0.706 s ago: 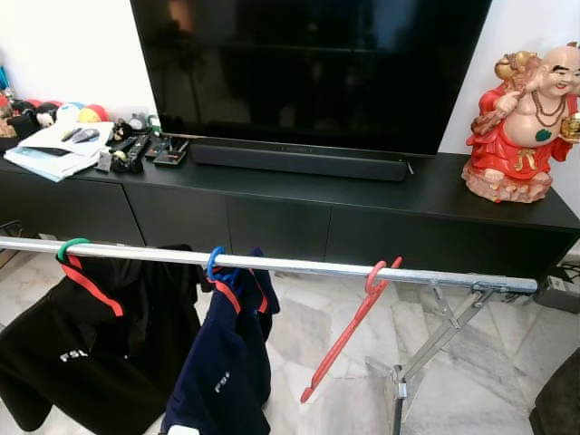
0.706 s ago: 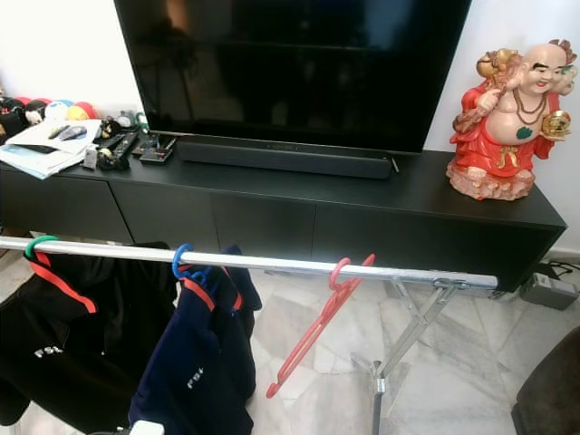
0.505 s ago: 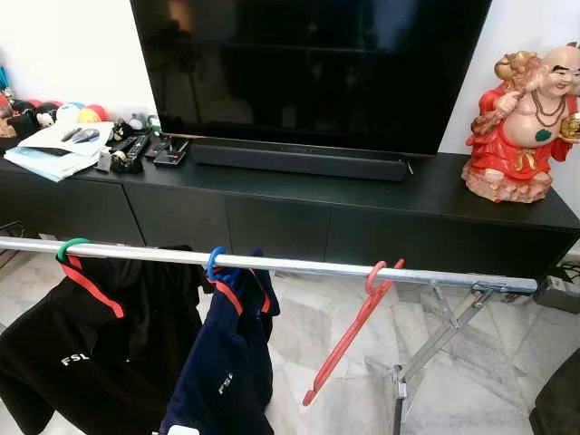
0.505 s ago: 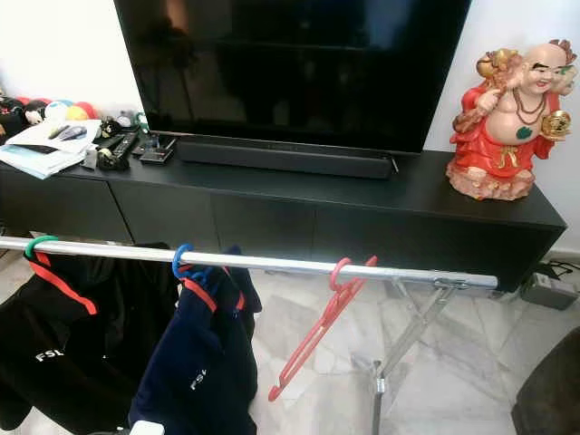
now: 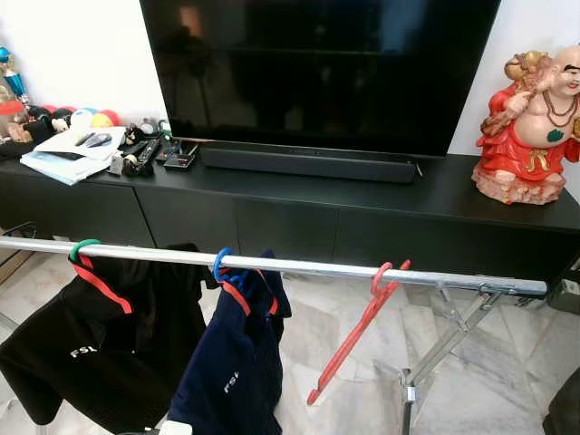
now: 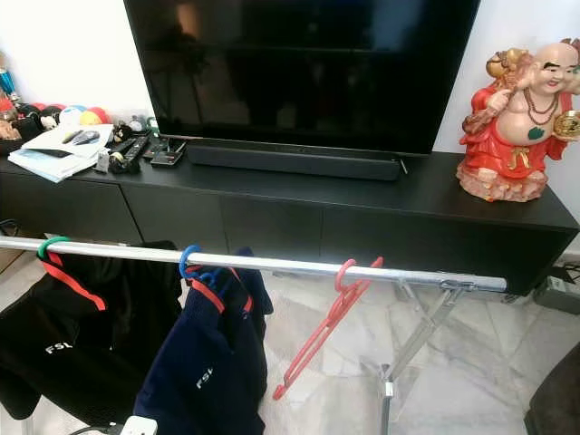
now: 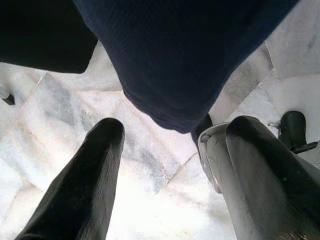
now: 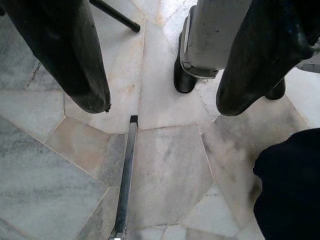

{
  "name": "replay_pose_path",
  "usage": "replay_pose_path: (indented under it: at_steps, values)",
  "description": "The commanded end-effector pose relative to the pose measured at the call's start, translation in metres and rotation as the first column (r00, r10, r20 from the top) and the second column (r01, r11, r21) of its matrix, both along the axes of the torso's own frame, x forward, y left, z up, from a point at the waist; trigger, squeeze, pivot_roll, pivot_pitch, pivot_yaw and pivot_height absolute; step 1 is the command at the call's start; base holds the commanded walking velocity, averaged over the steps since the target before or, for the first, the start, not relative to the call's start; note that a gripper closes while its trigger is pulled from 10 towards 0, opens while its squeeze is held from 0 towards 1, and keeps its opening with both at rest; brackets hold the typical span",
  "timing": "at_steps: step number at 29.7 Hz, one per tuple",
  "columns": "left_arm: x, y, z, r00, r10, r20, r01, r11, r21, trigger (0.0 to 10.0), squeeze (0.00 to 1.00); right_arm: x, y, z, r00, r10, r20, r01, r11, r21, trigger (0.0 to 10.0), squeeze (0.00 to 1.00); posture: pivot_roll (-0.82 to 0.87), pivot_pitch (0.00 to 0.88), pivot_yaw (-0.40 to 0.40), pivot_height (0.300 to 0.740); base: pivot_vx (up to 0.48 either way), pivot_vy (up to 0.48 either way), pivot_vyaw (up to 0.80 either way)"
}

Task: Hang hanger

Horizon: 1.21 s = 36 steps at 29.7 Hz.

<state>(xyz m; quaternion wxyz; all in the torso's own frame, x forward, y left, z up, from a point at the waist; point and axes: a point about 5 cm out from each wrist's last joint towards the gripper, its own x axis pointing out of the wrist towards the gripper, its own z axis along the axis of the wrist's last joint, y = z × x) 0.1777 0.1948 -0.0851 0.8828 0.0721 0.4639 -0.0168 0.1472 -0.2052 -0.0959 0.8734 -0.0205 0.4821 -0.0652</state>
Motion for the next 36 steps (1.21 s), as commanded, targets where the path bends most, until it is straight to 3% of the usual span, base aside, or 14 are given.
replay_pose_path:
  at_steps: [1, 4, 8, 12, 22, 25, 27, 28, 30, 36]
  values:
    - [-0.005, 0.002, -0.002, 1.0, 0.009, -0.022, -0.009, 1.0, -0.004, 10.0, 0.0, -0.002, 0.0, -0.001, 1.0, -0.005, -0.006, 0.005, 1.0, 0.004, 10.0, 0.0, 0.02, 0.009, 0.022, 0.74, 0.0, 0.0, 0.0]
    - [-0.004, 0.0, -0.002, 1.0, 0.024, -0.008, -0.025, 0.999, -0.048, 10.0, 0.0, -0.002, -0.001, -0.001, 1.0, -0.014, -0.005, 0.014, 1.0, 0.009, 10.0, 0.0, 0.02, 0.01, 0.021, 0.74, 0.0, 0.0, 0.0]
    - [-0.005, 0.001, -0.002, 0.998, 0.049, -0.025, -0.05, 0.997, -0.055, 10.0, 0.0, -0.005, -0.015, 0.001, 1.0, -0.021, -0.011, 0.021, 1.0, 0.0, 10.0, 0.0, 0.02, 0.012, 0.021, 0.74, 0.0, 0.0, 0.0]
    - [-0.005, 0.001, -0.002, 0.998, 0.049, -0.025, -0.05, 0.997, -0.061, 10.0, 0.0, -0.004, -0.019, 0.002, 1.0, -0.023, -0.009, 0.023, 1.0, -0.001, 10.0, 0.0, 0.02, 0.011, 0.022, 0.74, 0.0, 0.424, 0.0]
    - [-0.011, 0.002, -0.005, 0.998, 0.054, -0.043, -0.057, 0.997, -0.058, 10.0, 0.0, -0.002, 0.002, -0.001, 1.0, -0.018, -0.011, 0.019, 1.0, 0.022, 10.0, 0.0, 0.03, 0.011, 0.021, 0.74, 0.0, 0.339, 0.0]
    - [-0.011, 0.002, -0.005, 0.998, 0.051, -0.042, -0.054, 0.997, -0.056, 10.0, 0.0, -0.006, -0.002, -0.002, 1.0, -0.021, -0.015, 0.022, 1.0, 0.019, 10.0, 0.0, 0.03, 0.011, 0.021, 0.74, 0.0, 0.16, 0.0]
    - [-0.008, 0.002, -0.003, 0.999, 0.037, -0.026, -0.038, 0.998, -0.049, 10.0, 0.0, -0.007, -0.006, -0.002, 1.0, -0.023, -0.017, 0.024, 1.0, 0.016, 10.0, 0.0, 0.03, 0.011, 0.021, 0.74, 0.0, 0.0, 0.0]
    - [0.002, 0.004, 0.002, 0.999, 0.038, 0.023, -0.037, 0.998, -0.054, 10.0, 0.0, -0.004, -0.009, 0.0, 1.0, -0.024, -0.013, 0.024, 1.0, 0.014, 10.0, 0.0, 0.03, 0.011, 0.019, 0.74, 0.0, 0.0, 0.0]
    - [0.01, 0.006, 0.006, 0.997, 0.049, 0.052, -0.046, 0.997, -0.064, 10.0, 0.0, 0.001, -0.014, 0.003, 1.0, -0.023, -0.004, 0.023, 1.0, 0.01, 10.0, 0.0, 0.03, 0.01, 0.018, 0.74, 0.0, 0.0, 0.0]
    - [0.012, 0.002, 0.007, 0.998, 0.03, 0.058, -0.026, 0.998, -0.06, 10.0, 0.0, 0.007, -0.015, 0.005, 1.0, -0.024, 0.008, 0.024, 1.0, 0.012, 10.0, 0.0, 0.03, 0.004, 0.023, 0.74, 0.0, 0.195, 0.0]
